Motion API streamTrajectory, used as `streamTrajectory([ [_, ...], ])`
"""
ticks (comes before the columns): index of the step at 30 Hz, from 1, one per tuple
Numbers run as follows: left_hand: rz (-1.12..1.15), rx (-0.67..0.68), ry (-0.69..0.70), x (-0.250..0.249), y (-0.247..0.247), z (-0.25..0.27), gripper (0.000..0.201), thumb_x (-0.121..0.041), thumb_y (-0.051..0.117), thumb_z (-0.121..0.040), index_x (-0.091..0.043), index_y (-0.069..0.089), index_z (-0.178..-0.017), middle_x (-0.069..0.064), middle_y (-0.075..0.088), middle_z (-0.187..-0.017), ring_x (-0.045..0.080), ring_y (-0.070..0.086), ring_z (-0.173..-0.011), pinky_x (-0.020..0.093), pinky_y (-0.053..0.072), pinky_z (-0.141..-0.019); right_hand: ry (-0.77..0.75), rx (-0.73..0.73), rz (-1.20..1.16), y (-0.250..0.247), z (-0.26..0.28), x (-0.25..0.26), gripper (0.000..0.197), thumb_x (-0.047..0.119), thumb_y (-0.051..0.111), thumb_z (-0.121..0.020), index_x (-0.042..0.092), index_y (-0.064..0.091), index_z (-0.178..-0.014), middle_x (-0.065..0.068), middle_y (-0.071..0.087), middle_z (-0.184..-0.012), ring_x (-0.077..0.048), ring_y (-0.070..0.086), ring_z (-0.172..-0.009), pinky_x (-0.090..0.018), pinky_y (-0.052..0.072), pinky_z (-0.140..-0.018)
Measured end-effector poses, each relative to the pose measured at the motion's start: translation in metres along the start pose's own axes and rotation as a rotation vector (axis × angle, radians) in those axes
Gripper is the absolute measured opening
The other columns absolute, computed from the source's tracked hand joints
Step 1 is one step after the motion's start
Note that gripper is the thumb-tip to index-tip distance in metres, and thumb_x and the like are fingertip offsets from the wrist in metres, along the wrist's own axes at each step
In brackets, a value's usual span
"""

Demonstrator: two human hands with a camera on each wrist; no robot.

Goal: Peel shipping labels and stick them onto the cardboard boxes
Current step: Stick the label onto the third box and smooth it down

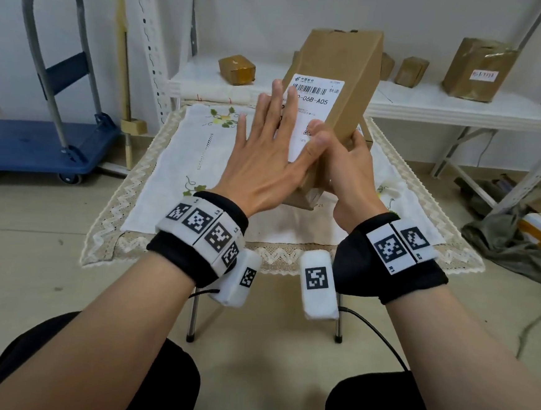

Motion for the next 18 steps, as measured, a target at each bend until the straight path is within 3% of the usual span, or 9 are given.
streamTrajectory([
  [4, 0.021, 0.019, -0.083, 0.019, -0.004, -0.008, 0.087, -0.075, 0.008, -0.095, -0.024, -0.019, -0.159, -0.003, -0.028, -0.166, 0.015, -0.023, -0.154, 0.047, -0.015, -0.125, -0.011, 0.017, -0.002, -0.007, 0.004, 0.002, 0.056, 0.043, 0.080, -0.080, 0.026, 0.060, -0.130, 0.011, 0.075, -0.114, -0.012, 0.073, -0.104, -0.045, 0.059, -0.095],
  [8, 0.046, 0.043, -0.144, 0.031, -0.007, -0.012, 0.082, -0.070, 0.010, -0.099, -0.024, -0.021, -0.158, -0.003, -0.028, -0.166, 0.016, -0.022, -0.154, 0.049, -0.013, -0.125, -0.002, 0.011, 0.025, -0.013, 0.006, 0.005, 0.057, 0.041, 0.077, -0.086, 0.027, 0.055, -0.136, 0.012, 0.070, -0.121, -0.011, 0.071, -0.106, -0.043, 0.060, -0.095],
  [13, 0.061, -0.024, -0.004, 0.015, -0.010, -0.010, 0.078, -0.064, 0.016, -0.102, -0.024, -0.018, -0.160, -0.003, -0.027, -0.167, 0.016, -0.022, -0.154, 0.047, -0.016, -0.124, -0.043, 0.041, 0.077, -0.015, 0.007, 0.003, 0.054, 0.043, 0.076, -0.085, 0.030, 0.057, -0.134, 0.012, 0.071, -0.121, -0.009, 0.070, -0.108, -0.041, 0.059, -0.097],
  [17, 0.002, -0.051, 0.073, 0.009, -0.008, -0.010, 0.077, -0.064, 0.018, -0.102, -0.026, -0.014, -0.161, -0.003, -0.024, -0.168, 0.017, -0.021, -0.155, 0.047, -0.014, -0.123, -0.050, 0.098, 0.151, -0.007, 0.008, 0.002, 0.094, 0.070, 0.073, -0.069, 0.031, 0.046, -0.150, 0.011, 0.065, -0.135, -0.010, 0.065, -0.119, -0.040, 0.056, -0.101],
  [18, 0.007, -0.054, 0.068, 0.011, -0.008, -0.011, 0.076, -0.064, 0.018, -0.102, -0.026, -0.014, -0.161, -0.003, -0.024, -0.168, 0.017, -0.021, -0.155, 0.048, -0.013, -0.123, -0.055, 0.110, 0.154, -0.007, 0.007, 0.002, 0.096, 0.070, 0.073, -0.067, 0.031, 0.045, -0.150, 0.010, 0.065, -0.135, -0.010, 0.066, -0.118, -0.040, 0.056, -0.101],
])
Point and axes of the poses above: each hand's wrist, its own z-axis away from the middle knuckle, its own y-axis out of the palm, x = y × z, the point moved 1 cm from there along -z, towards the middle knuckle
